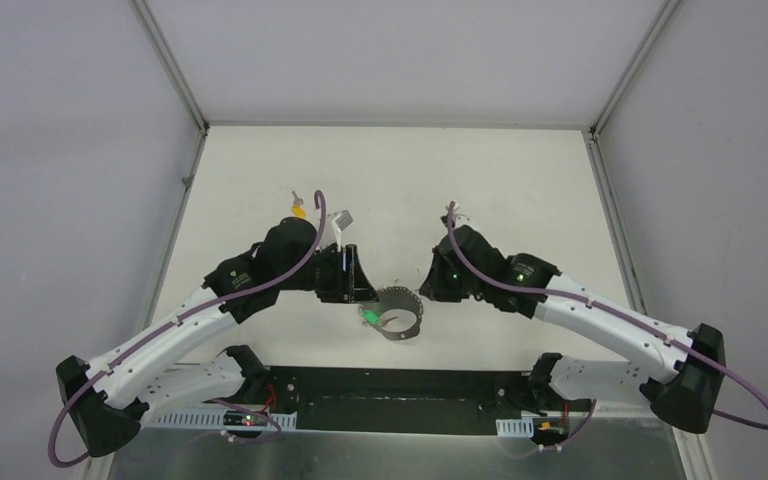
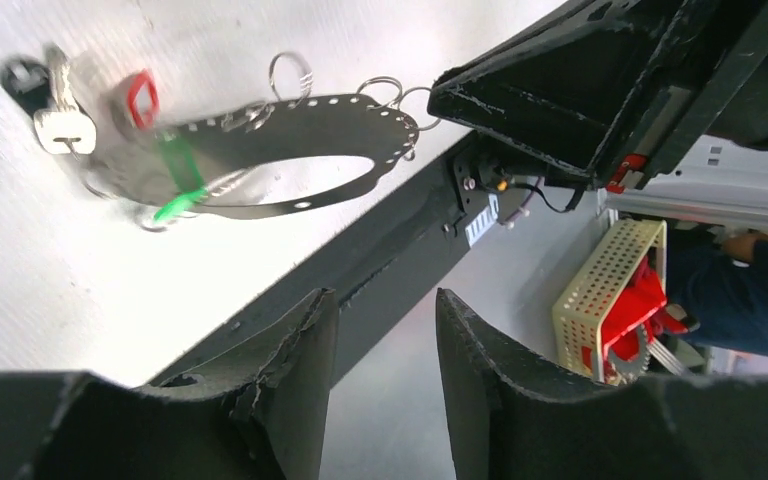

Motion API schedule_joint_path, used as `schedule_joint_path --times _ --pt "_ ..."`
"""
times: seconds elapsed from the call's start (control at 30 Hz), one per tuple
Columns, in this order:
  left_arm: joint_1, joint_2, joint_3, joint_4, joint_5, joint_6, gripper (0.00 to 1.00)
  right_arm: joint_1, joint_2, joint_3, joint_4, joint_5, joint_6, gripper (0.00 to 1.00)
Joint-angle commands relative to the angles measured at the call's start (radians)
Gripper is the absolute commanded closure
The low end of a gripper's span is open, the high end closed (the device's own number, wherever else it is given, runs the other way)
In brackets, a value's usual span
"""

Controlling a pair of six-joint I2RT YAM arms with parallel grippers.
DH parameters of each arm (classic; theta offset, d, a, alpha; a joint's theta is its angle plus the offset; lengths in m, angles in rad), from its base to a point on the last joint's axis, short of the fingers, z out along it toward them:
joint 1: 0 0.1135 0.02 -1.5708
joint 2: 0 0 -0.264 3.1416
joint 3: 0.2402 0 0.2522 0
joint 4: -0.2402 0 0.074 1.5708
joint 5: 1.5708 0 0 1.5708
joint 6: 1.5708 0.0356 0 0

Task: Put the keys on the keyring
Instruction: Pick up the keyring from the center of the board.

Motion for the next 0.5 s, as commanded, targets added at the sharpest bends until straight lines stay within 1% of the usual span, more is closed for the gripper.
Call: schedule_joint_path --times 0.0,0.1,0.27,0.37,0.47 --pt "0.006 0.016 0.105 -0.013 -0.076 0.135 0.58 -0.087 0.064 0.192 -0.048 -0.039 -0.325 1.00" --pt "0.006 0.042 0.163 -0.017 -0.117 0.202 0.57 -0.162 0.101 0.291 -0.050 -0.132 -0.465 1.00" --pt "0.006 0.112 0.258 -0.014 -0.174 0.347 0.57 -0.285 0.172 0.435 -0.056 -0.318 -0.652 1.00" --pt "0.006 0.161 0.298 0.008 -0.201 0.450 0.57 -0.323 0.213 0.485 -0.060 -0.422 -0.781 1.00" --pt "0.006 0.196 0.307 0.058 -0.177 0.559 0.58 -0.346 0.253 0.516 -0.083 -0.495 -0.910 1.00"
